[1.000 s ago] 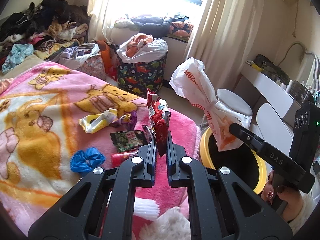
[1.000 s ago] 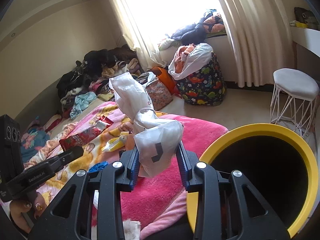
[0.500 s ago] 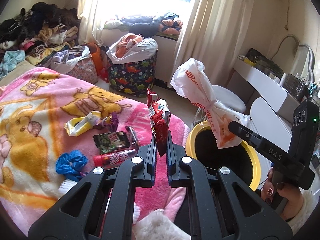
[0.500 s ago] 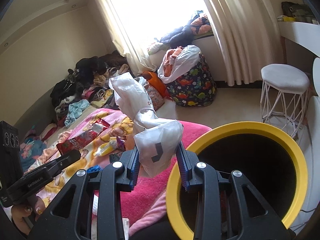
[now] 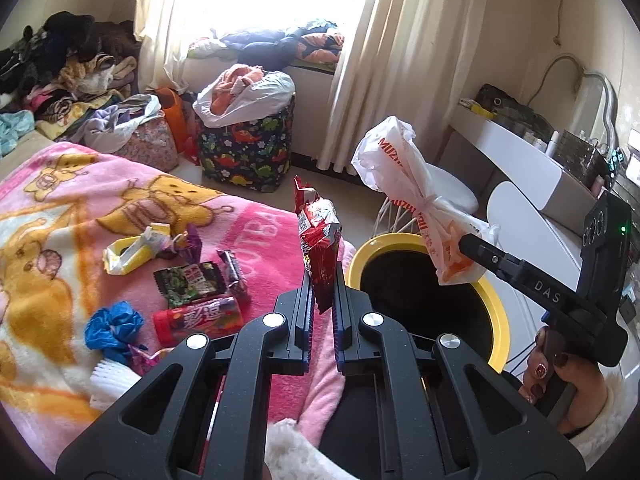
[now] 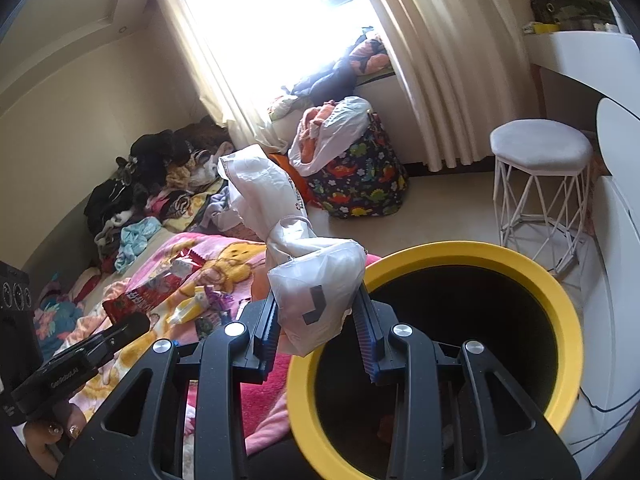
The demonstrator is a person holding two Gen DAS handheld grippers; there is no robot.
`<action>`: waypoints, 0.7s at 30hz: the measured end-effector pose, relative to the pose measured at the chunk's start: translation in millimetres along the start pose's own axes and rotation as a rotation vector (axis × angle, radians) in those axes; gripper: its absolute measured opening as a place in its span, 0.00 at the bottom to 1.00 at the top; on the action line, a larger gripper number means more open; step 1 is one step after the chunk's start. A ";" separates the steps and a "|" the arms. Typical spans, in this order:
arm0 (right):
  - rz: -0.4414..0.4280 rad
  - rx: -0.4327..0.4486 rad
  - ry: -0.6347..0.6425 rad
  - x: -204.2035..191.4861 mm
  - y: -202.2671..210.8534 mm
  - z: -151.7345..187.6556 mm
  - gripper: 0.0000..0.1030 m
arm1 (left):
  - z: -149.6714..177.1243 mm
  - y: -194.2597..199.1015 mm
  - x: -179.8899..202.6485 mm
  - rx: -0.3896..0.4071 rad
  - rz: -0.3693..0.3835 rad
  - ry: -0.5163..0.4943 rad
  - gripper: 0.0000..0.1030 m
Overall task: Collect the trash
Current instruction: 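Carry the red wrapper and white plastic bag over the bin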
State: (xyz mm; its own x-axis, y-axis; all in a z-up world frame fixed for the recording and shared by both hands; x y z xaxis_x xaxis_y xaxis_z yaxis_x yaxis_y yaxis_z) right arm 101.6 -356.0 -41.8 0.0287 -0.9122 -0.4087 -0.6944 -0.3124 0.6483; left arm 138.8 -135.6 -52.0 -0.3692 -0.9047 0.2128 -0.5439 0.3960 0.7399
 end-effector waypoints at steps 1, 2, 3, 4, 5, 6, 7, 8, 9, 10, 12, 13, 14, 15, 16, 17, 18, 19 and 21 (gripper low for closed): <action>0.004 0.001 -0.007 2.6 0.7 0.2 0.31 | 0.3 -1.0 2.2 -0.002 0.002 -0.003 0.04; 0.009 0.001 -0.012 5.1 1.5 0.1 0.31 | 0.3 -1.9 4.6 -0.004 0.003 -0.007 0.04; 0.012 0.002 -0.017 5.9 1.6 0.4 0.31 | 0.4 -2.6 6.6 -0.006 0.005 -0.011 0.04; 0.016 0.003 -0.022 7.7 2.3 0.9 0.31 | 0.6 -3.7 9.2 -0.008 0.007 -0.016 0.04; 0.021 0.004 -0.028 9.5 3.4 1.7 0.31 | 0.8 -4.7 11.8 -0.010 0.008 -0.021 0.04; 0.027 0.005 -0.034 11.9 4.0 1.9 0.31 | 1.2 -5.8 14.4 -0.013 0.010 -0.026 0.04; 0.031 0.005 -0.040 14.4 4.2 1.6 0.31 | 1.2 -6.8 15.8 -0.015 0.012 -0.029 0.04; 0.035 0.005 -0.047 17.3 4.7 1.6 0.31 | 1.4 -8.0 17.7 -0.017 0.013 -0.034 0.04; 0.040 0.006 -0.052 19.3 5.0 1.9 0.31 | 1.4 -9.2 19.2 -0.019 0.014 -0.038 0.04; 0.046 0.006 -0.057 21.6 5.4 2.2 0.31 | 2.0 -10.2 21.0 -0.021 0.016 -0.040 0.04; 0.051 0.006 -0.068 27.5 6.3 2.6 0.31 | 3.0 -12.6 25.2 -0.025 0.020 -0.048 0.04; 0.055 0.005 -0.073 29.3 6.5 3.0 0.31 | 3.2 -13.8 27.1 -0.026 0.021 -0.051 0.04; 0.060 0.004 -0.081 32.0 6.6 3.5 0.31 | 3.7 -15.1 29.0 -0.029 0.024 -0.055 0.04; 0.063 0.003 -0.086 35.2 6.9 3.4 0.31 | 3.9 -16.4 30.2 -0.031 0.026 -0.057 0.04; 0.066 0.002 -0.092 37.8 6.9 3.3 0.31 | 4.1 -17.6 32.0 -0.033 0.027 -0.062 0.04; 0.069 0.002 -0.097 40.4 7.1 3.6 0.31 | 4.4 -19.0 33.9 -0.036 0.029 -0.065 0.04; 0.075 0.001 -0.104 43.1 7.1 4.0 0.31 | 4.9 -20.3 35.5 -0.039 0.032 -0.068 0.04; 0.078 0.001 -0.109 44.9 7.0 3.7 0.31 | 5.6 -22.0 37.8 -0.043 0.034 -0.073 0.04; 0.086 0.000 -0.121 49.4 6.8 3.9 0.31 | 6.5 -24.5 41.0 -0.048 0.039 -0.080 0.04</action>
Point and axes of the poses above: each gripper's, at about its wrist camera, not at the fingertips, and y roughly against the way its jaws point, x to its right, z to its underside, the point moved 4 cm from there along -y, roughly the way its jaws point, and after that the axes turned 13 degrees about -x, right-handed, at the moved point
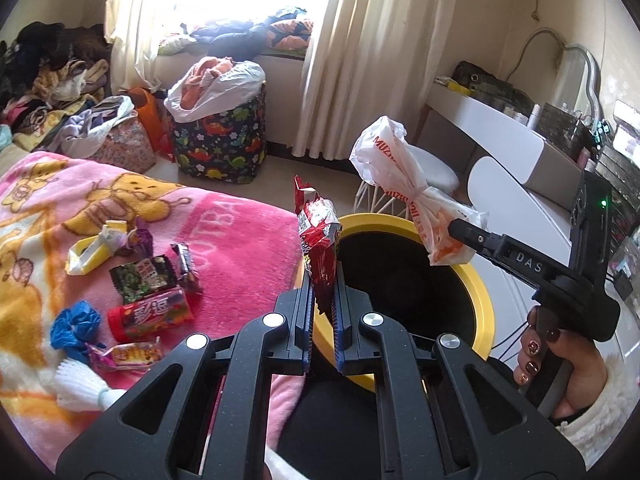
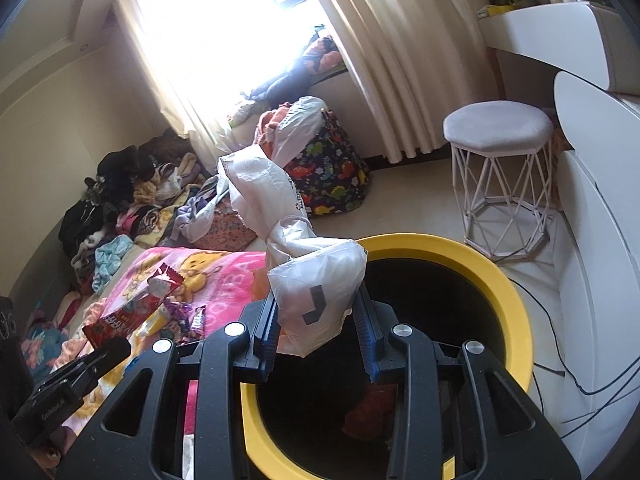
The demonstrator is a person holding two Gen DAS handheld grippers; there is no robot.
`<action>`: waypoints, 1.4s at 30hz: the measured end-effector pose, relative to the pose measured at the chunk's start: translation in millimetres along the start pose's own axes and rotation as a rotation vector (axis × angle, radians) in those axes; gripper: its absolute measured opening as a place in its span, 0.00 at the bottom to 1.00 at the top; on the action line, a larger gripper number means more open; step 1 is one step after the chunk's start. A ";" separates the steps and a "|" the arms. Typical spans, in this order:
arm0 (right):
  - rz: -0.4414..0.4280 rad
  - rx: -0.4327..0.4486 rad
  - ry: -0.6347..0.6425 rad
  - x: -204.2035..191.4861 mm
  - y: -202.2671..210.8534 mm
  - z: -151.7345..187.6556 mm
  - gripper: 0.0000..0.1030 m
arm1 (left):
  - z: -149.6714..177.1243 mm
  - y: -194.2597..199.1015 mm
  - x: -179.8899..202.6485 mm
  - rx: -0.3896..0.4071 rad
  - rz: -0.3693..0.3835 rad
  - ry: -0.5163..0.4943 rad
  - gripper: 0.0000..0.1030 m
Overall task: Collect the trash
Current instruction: 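Carry the red wrapper and white plastic bag over the bin, then open both tools to drop the wrapper and white bag into the bin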
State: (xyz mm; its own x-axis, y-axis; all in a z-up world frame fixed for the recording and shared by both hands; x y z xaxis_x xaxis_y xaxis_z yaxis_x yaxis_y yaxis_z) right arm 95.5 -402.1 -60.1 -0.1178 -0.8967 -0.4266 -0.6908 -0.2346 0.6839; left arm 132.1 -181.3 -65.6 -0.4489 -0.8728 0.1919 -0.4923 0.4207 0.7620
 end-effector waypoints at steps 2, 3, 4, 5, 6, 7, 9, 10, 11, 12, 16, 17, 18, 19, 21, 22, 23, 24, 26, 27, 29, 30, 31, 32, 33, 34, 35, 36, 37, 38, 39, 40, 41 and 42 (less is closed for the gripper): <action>0.012 -0.002 -0.011 4.5 -1.2 0.1 0.31 | 0.1 -3.9 3.8 -0.008 0.005 -0.009 0.04; 0.017 -0.003 -0.016 7.6 -1.1 0.8 0.31 | 0.1 -6.1 6.0 -0.012 0.007 -0.014 0.04; 0.024 -0.004 -0.023 10.2 -1.5 1.2 0.31 | 0.1 -8.5 8.6 -0.015 0.008 -0.020 0.04; 0.029 -0.008 -0.032 13.3 -2.4 1.5 0.31 | 0.0 -10.6 11.0 -0.018 0.010 -0.023 0.04; 0.031 -0.010 -0.038 15.2 -2.5 1.9 0.31 | -0.2 -13.5 13.4 -0.023 0.013 -0.029 0.04; 0.035 -0.012 -0.043 17.3 -3.0 2.1 0.31 | -0.4 -15.1 14.9 -0.026 0.014 -0.033 0.04; 0.047 -0.017 -0.050 21.5 -4.3 2.1 0.31 | -0.6 -20.2 19.1 -0.034 0.018 -0.044 0.04; 0.052 -0.020 -0.055 22.6 -5.1 3.0 0.31 | -0.9 -22.4 20.3 -0.037 0.020 -0.048 0.04; 0.057 -0.027 -0.063 25.1 -6.7 3.8 0.31 | -1.1 -25.6 22.3 -0.043 0.021 -0.054 0.04; 0.060 -0.032 -0.068 26.5 -7.7 4.8 0.31 | -1.0 -27.3 23.7 -0.046 0.022 -0.056 0.04; 0.071 -0.058 -0.086 32.1 -13.1 7.8 0.31 | -0.7 -38.1 30.4 -0.068 0.032 -0.067 0.04; 0.075 -0.066 -0.091 33.7 -15.0 8.8 0.31 | -0.6 -40.8 31.2 -0.073 0.034 -0.068 0.04; 0.077 -0.072 -0.096 35.5 -16.5 8.8 0.31 | -0.4 -42.6 31.3 -0.078 0.037 -0.067 0.04; 0.079 -0.078 -0.099 37.1 -17.9 9.2 0.31 | -0.2 -45.4 31.3 -0.085 0.039 -0.066 0.04; 0.081 -0.091 -0.105 39.5 -20.7 10.5 0.31 | 0.7 -50.8 31.7 -0.097 0.040 -0.068 0.04; 0.083 -0.098 -0.107 40.5 -22.2 11.1 0.31 | 1.3 -52.6 32.8 -0.101 0.040 -0.069 0.04; 0.085 -0.104 -0.110 41.9 -23.6 11.5 0.31 | 1.5 -55.5 33.4 -0.107 0.041 -0.071 0.04; 0.085 -0.110 -0.112 43.1 -24.8 12.2 0.31 | 1.7 -57.4 34.0 -0.111 0.041 -0.072 0.04; 0.088 -0.125 -0.118 44.3 -26.9 13.8 0.31 | 2.1 -62.8 36.2 -0.123 0.039 -0.077 0.04; 0.094 -0.136 -0.120 45.9 -28.3 14.3 0.31 | 2.8 -64.9 37.3 -0.129 0.040 -0.077 0.04; 0.100 -0.155 -0.125 47.9 -30.7 15.5 0.31 | 3.5 -70.2 38.7 -0.140 0.040 -0.078 0.04; 0.098 -0.160 -0.134 49.1 -31.2 16.3 0.33 | 4.0 -72.1 39.6 -0.144 0.038 -0.079 0.04; 0.097 -0.164 -0.145 51.4 -31.9 16.7 0.34 | 4.4 -74.4 40.1 -0.150 0.039 -0.081 0.04; 0.099 -0.169 -0.150 52.4 -32.4 17.0 0.35 | 4.5 -76.6 40.4 -0.155 0.038 -0.083 0.04; 0.098 -0.171 -0.153 53.0 -32.6 17.4 0.35 | 4.2 -78.6 40.4 -0.158 0.035 -0.085 0.04; 0.096 -0.173 -0.157 53.8 -32.6 17.3 0.36 | 4.1 -80.3 40.9 -0.161 0.034 -0.085 0.05; 0.099 -0.175 -0.161 54.1 -33.1 17.4 0.39 | 3.8 -82.0 40.4 -0.165 0.034 -0.081 0.05; 0.105 -0.177 -0.163 54.5 -33.1 17.2 0.41 | 3.4 -83.0 39.6 -0.166 0.035 -0.077 0.05; 0.106 -0.175 -0.163 55.3 -32.6 16.9 0.42 | 2.7 -83.4 39.3 -0.166 0.035 -0.075 0.05; 0.105 -0.173 -0.165 55.8 -32.4 16.9 0.44 | 2.1 -83.5 38.9 -0.164 0.034 -0.073 0.05; 0.104 -0.170 -0.167 55.7 -32.2 16.7 0.46 | 2.0 -83.2 39.0 -0.162 0.035 -0.072 0.06; 0.105 -0.169 -0.169 56.5 -32.2 16.2 0.48 | 1.6 -82.5 38.7 -0.159 0.034 -0.072 0.10; 0.107 -0.163 -0.168 56.0 -31.4 15.9 0.50 | 1.5 -81.3 38.5 -0.156 0.032 -0.073 0.13; 0.110 -0.162 -0.166 55.9 -31.3 15.1 0.53 | 1.2 -79.6 37.8 -0.150 0.028 -0.073 0.24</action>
Point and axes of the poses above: each gripper's, at about its wrist camera, not at the fingertips, and y roughly against the way its jaws point, x to its right, z to its underside, the point moved 4 cm from there along -y, roughly the way its jaws point, and after that the axes turned 13 degrees about -x, right-handed, at the moved point
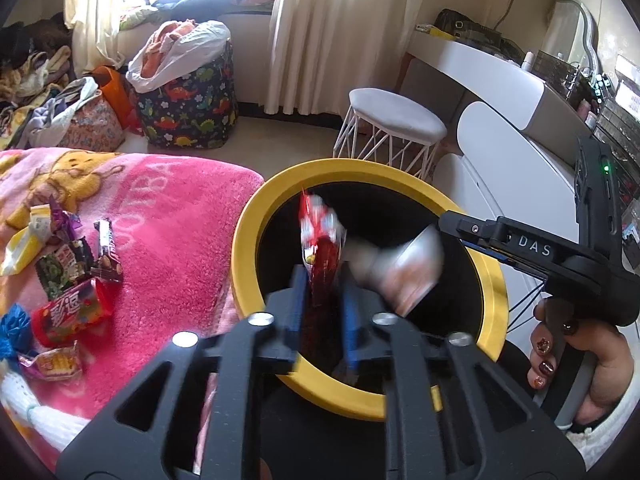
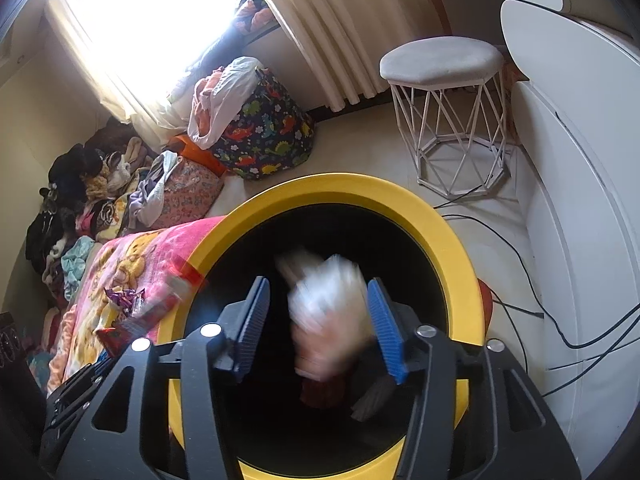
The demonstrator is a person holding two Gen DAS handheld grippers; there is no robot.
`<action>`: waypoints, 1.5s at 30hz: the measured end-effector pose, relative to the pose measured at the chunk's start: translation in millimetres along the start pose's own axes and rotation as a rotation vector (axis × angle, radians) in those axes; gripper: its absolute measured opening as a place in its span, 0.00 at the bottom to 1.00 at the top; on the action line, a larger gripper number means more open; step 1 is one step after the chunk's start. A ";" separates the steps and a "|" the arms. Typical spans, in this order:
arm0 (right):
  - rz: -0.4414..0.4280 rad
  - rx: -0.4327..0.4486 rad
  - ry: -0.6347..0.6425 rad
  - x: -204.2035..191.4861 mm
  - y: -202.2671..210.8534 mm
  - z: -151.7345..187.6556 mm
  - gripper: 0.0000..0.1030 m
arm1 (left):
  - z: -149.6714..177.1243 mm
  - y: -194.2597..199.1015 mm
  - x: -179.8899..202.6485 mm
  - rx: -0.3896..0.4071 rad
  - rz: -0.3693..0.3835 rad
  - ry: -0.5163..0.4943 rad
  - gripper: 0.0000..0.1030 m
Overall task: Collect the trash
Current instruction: 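Open both tools to drop the wrapper and white bag into the bin, then move both tools back toward the remaining trash on the blanket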
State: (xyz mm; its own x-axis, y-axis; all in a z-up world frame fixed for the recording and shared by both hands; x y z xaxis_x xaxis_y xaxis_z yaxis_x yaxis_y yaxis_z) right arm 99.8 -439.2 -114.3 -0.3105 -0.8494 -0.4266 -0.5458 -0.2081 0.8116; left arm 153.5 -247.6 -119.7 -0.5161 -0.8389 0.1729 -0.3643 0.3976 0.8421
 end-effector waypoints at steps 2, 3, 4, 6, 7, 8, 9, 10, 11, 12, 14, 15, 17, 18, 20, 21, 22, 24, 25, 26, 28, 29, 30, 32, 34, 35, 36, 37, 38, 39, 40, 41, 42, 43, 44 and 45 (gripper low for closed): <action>0.003 0.006 0.002 -0.4 0.7 -0.6 0.58 | 0.3 3.7 -1.5 0.014 -0.004 0.004 0.41; 0.002 0.007 0.003 -0.7 0.6 -0.5 0.58 | 0.4 6.4 -3.1 0.024 -0.009 0.009 0.52; 0.001 0.006 0.005 -1.0 0.4 -0.4 0.58 | 0.9 8.5 -3.9 0.033 -0.014 0.013 0.62; -0.002 0.011 0.012 -2.9 0.7 -0.5 0.62 | -0.2 14.3 -7.1 0.055 -0.023 0.027 0.76; -0.002 0.015 0.017 -4.3 1.2 -0.5 0.63 | -0.1 16.2 -8.5 0.061 -0.023 0.031 0.80; -0.002 0.020 0.022 -5.2 1.9 -1.0 0.64 | -0.1 18.9 -10.4 0.069 -0.028 0.036 0.82; -0.004 0.025 0.030 -6.6 2.7 -1.0 0.65 | -0.2 21.7 -12.3 0.077 -0.038 0.042 0.89; -0.006 0.029 0.037 -8.5 3.4 -1.0 0.65 | -0.3 23.9 -13.1 0.084 -0.045 0.045 0.89; -0.008 0.036 0.046 -11.1 4.9 -0.9 0.66 | 0.2 26.5 -14.3 0.092 -0.052 0.049 0.89; -0.010 0.040 0.051 -12.7 5.6 -0.9 0.68 | 0.2 28.7 -15.7 0.098 -0.055 0.053 0.89; -0.017 0.049 0.066 -17.0 7.2 -0.5 0.68 | 0.6 34.0 -20.3 0.113 -0.063 0.065 0.89; -0.018 0.053 0.072 -18.9 7.9 -0.3 0.69 | 0.5 35.5 -21.8 0.118 -0.068 0.067 0.89; -0.021 0.060 0.085 -24.5 9.3 0.6 0.69 | 1.1 40.1 -26.1 0.132 -0.084 0.069 0.89; -0.026 0.065 0.092 -27.5 10.6 0.7 0.70 | 1.7 42.0 -27.8 0.137 -0.089 0.071 0.89; -0.033 0.075 0.105 -32.5 12.8 0.1 0.70 | 2.4 46.4 -33.5 0.149 -0.103 0.077 0.89; -0.035 0.079 0.111 -34.6 13.7 0.4 0.70 | 2.6 48.4 -35.7 0.154 -0.108 0.081 0.89; -0.039 0.085 0.120 -37.5 15.3 0.4 0.70 | 2.7 49.8 -37.5 0.158 -0.111 0.083 0.89; -0.048 0.095 0.131 -42.6 17.8 0.8 0.70 | 3.4 54.6 -42.0 0.170 -0.120 0.089 0.89; -0.056 0.098 0.136 -45.9 18.9 0.9 0.70 | 3.9 56.4 -44.2 0.174 -0.124 0.091 0.89; -0.060 0.100 0.140 -47.6 19.6 1.0 0.71 | 4.5 58.5 -46.3 0.179 -0.130 0.094 0.89; -0.065 0.110 0.152 -53.0 21.6 0.9 0.73 | 5.7 62.1 -50.9 0.188 -0.140 0.100 0.89; -0.068 0.113 0.160 -55.3 22.5 1.1 0.73 | 6.0 63.8 -53.9 0.193 -0.144 0.105 0.89; -0.071 0.118 0.169 -58.6 23.4 1.3 0.73 | 6.3 65.5 -56.2 0.196 -0.146 0.110 0.89; -0.079 0.127 0.183 -63.6 24.8 1.9 0.73 | 6.5 68.8 -62.0 0.204 -0.150 0.120 0.89; -0.085 0.133 0.205 -69.8 26.3 3.3 0.73 | 7.5 71.9 -67.6 0.212 -0.156 0.129 0.89; -0.087 0.135 0.214 -73.3 26.5 4.0 0.73 | 8.0 73.2 -70.5 0.216 -0.160 0.135 0.89; -0.089 0.136 0.222 -75.1 26.4 4.6 0.73 | 8.4 74.9 -74.1 0.220 -0.164 0.141 0.89; -0.091 0.135 0.229 -77.8 26.2 5.2 0.73 | 9.0 76.2 -76.6 0.223 -0.168 0.146 0.89; -0.094 0.134 0.237 -81.0 25.9 6.1 0.73 | 9.4 77.6 -79.7 0.226 -0.171 0.152 0.89; -0.098 0.132 0.245 -84.2 25.7 7.0 0.73 | 9.6 78.8 -82.6 0.229 -0.173 0.158 0.89; -0.100 0.129 0.253 -87.6 24.7 7.9 0.73 | 10.0 80.4 -85.9 0.233 -0.177 0.164 0.89; -0.101 0.127 0.261 -90.9 23.7 8.9 0.73 | 10.3 82.0 -89.3 0.236 -0.180 0.170 0.89; -0.102 0.127 0.268 -94.5 23.3 10.4 0.73 | 10.7 83.5 -93.1 0.240 -0.184 0.178 0.89; -0.105 0.126 0.280 -98.3 22.6 11.6 0.73 | 11.2 84.3 -95.5 0.242 -0.186 0.183 0.89; -0.107 0.124 0.289 -100.8 22.2 12.8 0.73 | 11.3 85.2 -99.0 0.244 -0.188 0.190 0.89; -0.108 0.121 0.302 -105.8 20.8 14.3 0.73 | 11.9 86.4 -101.9 0.247 -0.189 0.196 0.89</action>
Point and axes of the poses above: each gripper's, at about its wrist camera, not at the fingertips, and y roughly against the way its jaws point, x to its right, z to its underside, the point moved 4 cm from there along -y, roughly the way its jaws point, and after that the axes turned 13 degrees about -x, right-handed, at the moved point
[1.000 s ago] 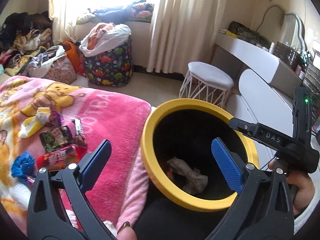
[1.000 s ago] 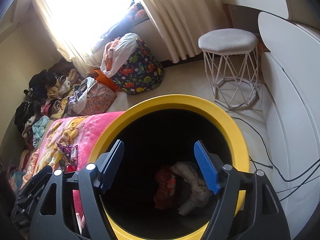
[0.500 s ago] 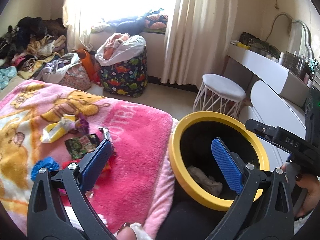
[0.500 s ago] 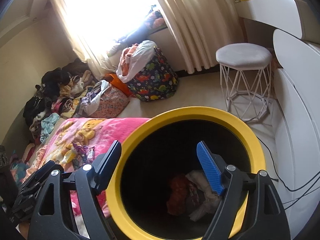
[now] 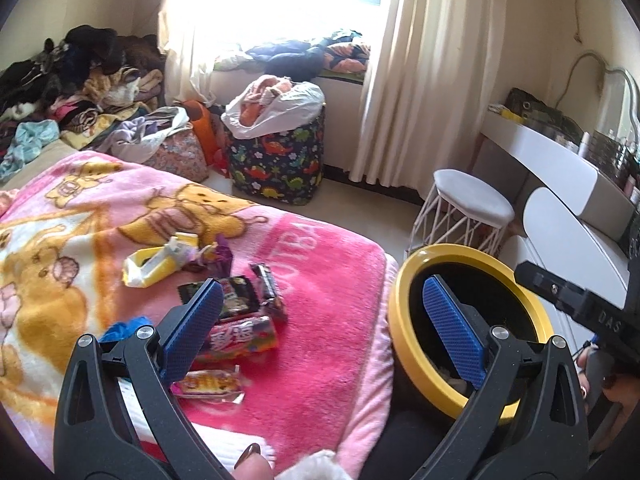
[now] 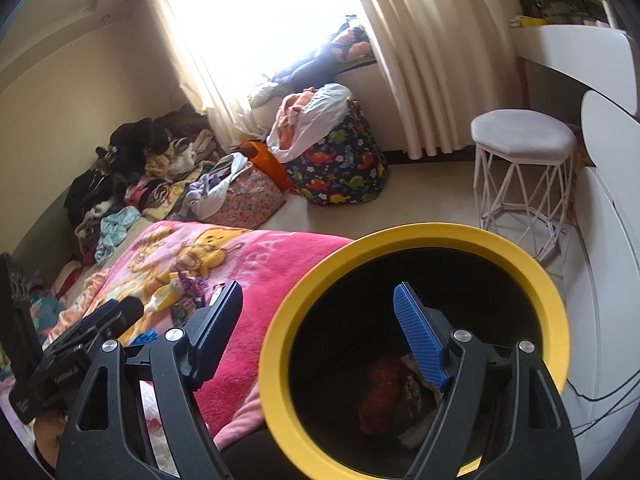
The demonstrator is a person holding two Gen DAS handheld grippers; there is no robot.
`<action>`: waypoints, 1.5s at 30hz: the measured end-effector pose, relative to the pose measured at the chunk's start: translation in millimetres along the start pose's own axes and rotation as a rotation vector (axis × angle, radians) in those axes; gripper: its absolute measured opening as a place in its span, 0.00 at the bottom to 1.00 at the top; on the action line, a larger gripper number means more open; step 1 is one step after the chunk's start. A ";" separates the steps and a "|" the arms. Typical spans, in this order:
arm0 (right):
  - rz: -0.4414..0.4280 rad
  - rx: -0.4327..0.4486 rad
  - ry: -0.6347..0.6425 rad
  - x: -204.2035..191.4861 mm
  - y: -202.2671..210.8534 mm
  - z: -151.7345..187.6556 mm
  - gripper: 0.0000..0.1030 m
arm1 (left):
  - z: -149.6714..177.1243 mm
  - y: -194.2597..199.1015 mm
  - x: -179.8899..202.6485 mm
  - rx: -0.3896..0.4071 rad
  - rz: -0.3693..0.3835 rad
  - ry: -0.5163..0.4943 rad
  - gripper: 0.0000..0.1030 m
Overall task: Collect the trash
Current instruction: 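Move both tools back toward the remaining trash on the blanket, then grasp the yellow snack wrapper with left tool while right tool grasps white foam net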
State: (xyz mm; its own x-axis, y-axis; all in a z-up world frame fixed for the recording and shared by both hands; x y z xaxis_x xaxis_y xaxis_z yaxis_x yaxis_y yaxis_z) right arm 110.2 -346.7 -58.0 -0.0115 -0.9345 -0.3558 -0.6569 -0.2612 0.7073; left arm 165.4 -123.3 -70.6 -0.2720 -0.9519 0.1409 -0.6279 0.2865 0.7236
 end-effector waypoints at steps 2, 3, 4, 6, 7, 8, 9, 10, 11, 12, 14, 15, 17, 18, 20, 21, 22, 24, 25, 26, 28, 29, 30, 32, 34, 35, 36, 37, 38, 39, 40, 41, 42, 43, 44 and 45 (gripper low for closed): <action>-0.007 -0.007 0.018 -7.5 -3.1 1.2 0.73 | -1.2 0.6 -8.7 0.004 -0.006 0.017 0.89; -0.011 -0.011 0.029 -11.6 -4.7 2.0 0.73 | -1.4 0.8 -10.8 0.006 -0.007 0.021 0.89; -0.014 -0.014 0.039 -15.7 -6.0 2.7 0.73 | -1.5 1.2 -14.5 0.008 -0.010 0.029 0.89; -0.021 -0.023 0.062 -25.5 -9.4 4.7 0.73 | -1.1 1.8 -22.2 0.010 -0.015 0.045 0.89; -0.024 -0.028 0.070 -29.7 -11.1 5.2 0.73 | -0.5 2.3 -25.3 0.010 -0.017 0.052 0.89; -0.031 -0.034 0.081 -34.9 -13.3 6.1 0.73 | -0.3 2.8 -29.0 0.011 -0.018 0.060 0.89; -0.034 -0.038 0.088 -38.0 -14.5 7.5 0.73 | 0.2 3.0 -32.3 0.012 -0.019 0.067 0.89; -0.039 -0.045 0.098 -43.4 -16.4 8.9 0.73 | 0.5 3.2 -36.7 0.012 -0.022 0.075 0.89; -0.043 -0.050 0.105 -46.5 -17.5 9.6 0.73 | 1.0 3.7 -39.5 0.013 -0.025 0.080 0.89; -0.047 -0.056 0.115 -49.7 -18.7 10.8 0.73 | 1.4 4.2 -42.2 0.014 -0.027 0.086 0.89; -0.056 -0.069 0.138 -59.3 -23.0 13.9 0.73 | 2.2 4.7 -50.6 0.016 -0.033 0.103 0.89; -0.060 -0.074 0.145 -62.9 -24.8 14.8 0.73 | 2.2 4.7 -53.7 0.017 -0.035 0.108 0.89; -0.072 -0.086 0.166 -72.7 -29.1 16.7 0.73 | 2.9 5.1 -62.7 0.017 -0.041 0.128 0.89; -0.076 -0.090 0.174 -75.3 -29.7 18.4 0.73 | 3.4 5.4 -66.4 0.018 -0.043 0.136 0.89; -0.087 -0.104 0.195 -86.0 -33.7 21.2 0.73 | 4.4 5.3 -75.1 0.017 -0.050 0.153 0.89; -0.092 -0.110 0.204 -88.5 -35.1 22.6 0.73 | 5.1 5.7 -78.8 0.017 -0.054 0.160 0.89; -0.096 -0.116 0.214 -92.2 -36.4 24.0 0.73 | 6.0 5.8 -83.2 0.016 -0.057 0.169 0.89; -0.113 -0.133 0.242 -100.3 -38.7 27.8 0.73 | 8.0 6.6 -92.2 0.015 -0.063 0.188 0.89; -0.121 -0.140 0.256 -105.0 -39.8 30.3 0.73 | 8.4 6.8 -95.1 0.015 -0.065 0.194 0.89; -0.135 -0.152 0.278 -111.7 -41.8 33.4 0.73 | 9.1 7.4 -99.0 0.015 -0.069 0.203 0.89; -0.162 -0.173 0.308 -121.5 -44.3 38.7 0.73 | 10.6 8.3 -108.6 0.015 -0.077 0.222 0.89; -0.180 -0.190 0.327 -128.1 -46.6 42.4 0.73 | 11.3 8.9 -112.9 0.016 -0.080 0.230 0.89; -0.191 -0.200 0.338 -131.0 -48.1 44.0 0.73 | 11.4 8.9 -116.6 0.016 -0.083 0.237 0.89; -0.211 -0.226 0.367 -141.7 -52.2 49.3 0.73 | 12.5 9.0 -126.1 0.014 -0.091 0.256 0.89; -0.226 -0.250 0.398 -152.6 -56.1 55.6 0.73 | 13.5 8.3 -134.6 0.012 -0.094 0.273 0.89; -0.233 -0.263 0.410 -157.1 -58.8 58.9 0.73 | 13.6 7.4 -139.2 0.010 -0.097 0.282 0.89; -0.240 -0.276 0.422 -161.6 -61.3 62.3 0.73 | 13.8 6.6 -144.1 0.009 -0.097 0.292 0.89; -0.246 -0.285 0.430 -164.5 -62.9 65.5 0.73 | 14.1 6.0 -148.5 0.009 -0.095 0.303 0.89; -0.250 -0.295 0.439 -167.7 -65.0 68.4 0.73 | 13.5 5.0 -152.4 0.008 -0.092 0.314 0.89; -0.253 -0.305 0.448 -169.0 -66.9 71.2 0.73 | 13.2 3.5 -156.9 0.006 -0.085 0.327 0.89; -0.255 -0.315 0.459 -172.0 -69.2 73.4 0.73 | 12.3 2.0 -159.9 0.005 -0.081 0.335 0.89; -0.255 -0.323 0.469 -174.7 -71.1 74.8 0.73 | 11.5 -0.5 -163.7 0.002 -0.077 0.344 0.89; -0.255 -0.329 0.478 -176.5 -72.5 77.0 0.73 | 10.7 -2.7 -165.8 -0.003 -0.072 0.351 0.89; -0.256 -0.337 0.489 -179.0 -74.4 78.6 0.73 | 9.7 -6.2 -168.7 -0.010 -0.063 0.358 0.87; -0.256 -0.344 0.496 -180.7 -76.5 79.2 0.73 | 8.9 -9.2 -170.8 -0.017 -0.058 0.364 0.86; -0.251 -0.356 0.509 -182.8 -79.4 81.1 0.73 | 7.7 -12.0 -173.0 -0.022 -0.053 0.369 0.83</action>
State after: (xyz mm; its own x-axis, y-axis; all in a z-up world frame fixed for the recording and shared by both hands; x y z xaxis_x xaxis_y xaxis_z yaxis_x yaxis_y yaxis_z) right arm 103.3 -135.5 -98.7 0.5233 -0.8099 -0.2649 -0.3039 -0.4678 0.8299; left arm 214.3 38.8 -108.9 0.0439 -0.9416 0.3338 -0.6173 0.2371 0.7502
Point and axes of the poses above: each gripper's, at about its wrist camera, not at the fingertips, and y roughly against the way its jaws point, x to its right, z to its underside, the point moved 4 cm from there along -y, roughly the way its jaws point, and after that the axes turned 13 degrees about -x, right-handed, at the moved point
